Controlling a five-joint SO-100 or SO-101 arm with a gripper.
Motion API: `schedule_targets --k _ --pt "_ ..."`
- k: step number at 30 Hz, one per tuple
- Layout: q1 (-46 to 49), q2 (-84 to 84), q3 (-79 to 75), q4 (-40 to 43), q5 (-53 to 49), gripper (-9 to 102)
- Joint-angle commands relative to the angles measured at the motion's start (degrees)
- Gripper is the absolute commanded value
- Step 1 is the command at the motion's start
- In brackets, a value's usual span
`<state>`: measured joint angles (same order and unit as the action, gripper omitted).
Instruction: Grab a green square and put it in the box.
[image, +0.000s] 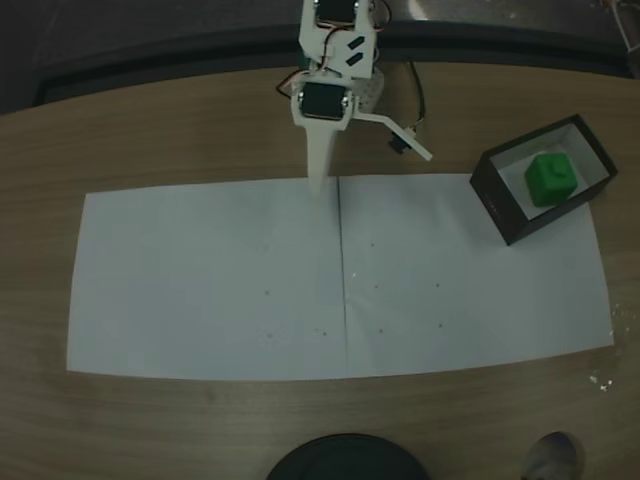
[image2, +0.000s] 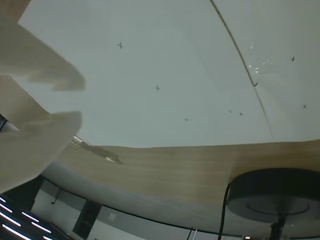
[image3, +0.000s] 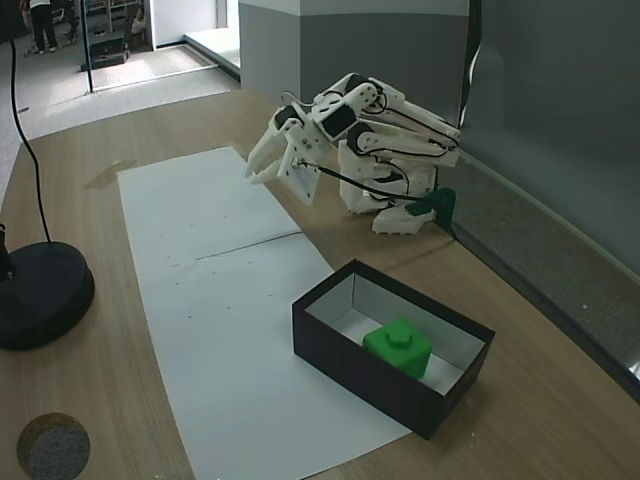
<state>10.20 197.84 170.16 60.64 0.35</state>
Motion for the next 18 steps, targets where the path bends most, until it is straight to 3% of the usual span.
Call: schedule_targets --k 1,6,11,18 --pt "-2.72 1.32 1.93 -0.35 0.62 2" --pt "-5.10 1.32 4.83 1.67 0.70 2" --pt "-6.59 1.32 1.76 13.54 0.62 2" --pt "-7.12 1.23 1.67 13.45 0.62 2"
